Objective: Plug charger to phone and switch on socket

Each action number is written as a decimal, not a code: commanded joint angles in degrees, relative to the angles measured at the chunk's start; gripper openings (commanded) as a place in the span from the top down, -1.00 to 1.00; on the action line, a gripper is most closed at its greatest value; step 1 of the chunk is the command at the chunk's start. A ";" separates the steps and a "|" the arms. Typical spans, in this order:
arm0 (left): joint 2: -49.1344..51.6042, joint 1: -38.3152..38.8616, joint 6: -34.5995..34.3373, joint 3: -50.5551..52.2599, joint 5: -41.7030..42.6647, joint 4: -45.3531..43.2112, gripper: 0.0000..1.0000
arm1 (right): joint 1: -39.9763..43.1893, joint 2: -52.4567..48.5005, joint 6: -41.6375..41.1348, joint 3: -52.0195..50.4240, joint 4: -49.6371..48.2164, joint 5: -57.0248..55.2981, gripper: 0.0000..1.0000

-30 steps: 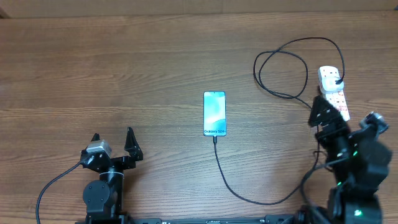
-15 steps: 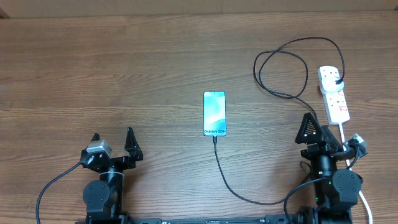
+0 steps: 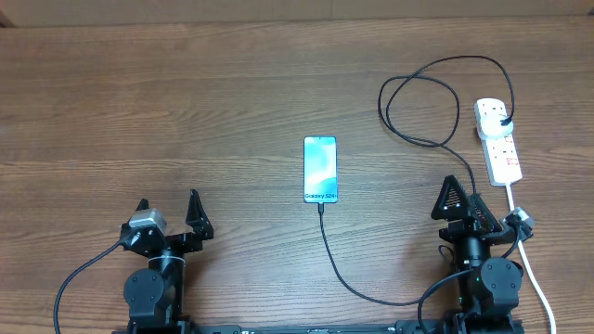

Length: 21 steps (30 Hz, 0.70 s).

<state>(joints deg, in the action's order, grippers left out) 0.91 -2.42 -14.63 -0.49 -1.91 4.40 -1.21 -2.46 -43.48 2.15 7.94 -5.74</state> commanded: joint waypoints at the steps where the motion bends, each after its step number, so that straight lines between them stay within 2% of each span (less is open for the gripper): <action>1: -0.55 -0.57 0.92 0.22 0.46 -0.09 -0.99 | 0.31 1.86 0.46 -0.44 -1.14 -1.05 -1.00; 10: -0.55 -0.57 0.92 0.22 0.46 -0.09 -0.99 | 1.40 2.29 3.80 -1.73 -4.76 -0.85 -1.00; 21: -0.55 -0.57 0.92 0.22 0.46 -0.09 -0.99 | 1.40 2.29 22.16 -1.73 -4.02 -0.66 -1.00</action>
<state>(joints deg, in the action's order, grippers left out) 0.91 -2.42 -14.63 -0.49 -1.91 4.40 -0.03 -0.73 -28.91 1.10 4.05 -6.02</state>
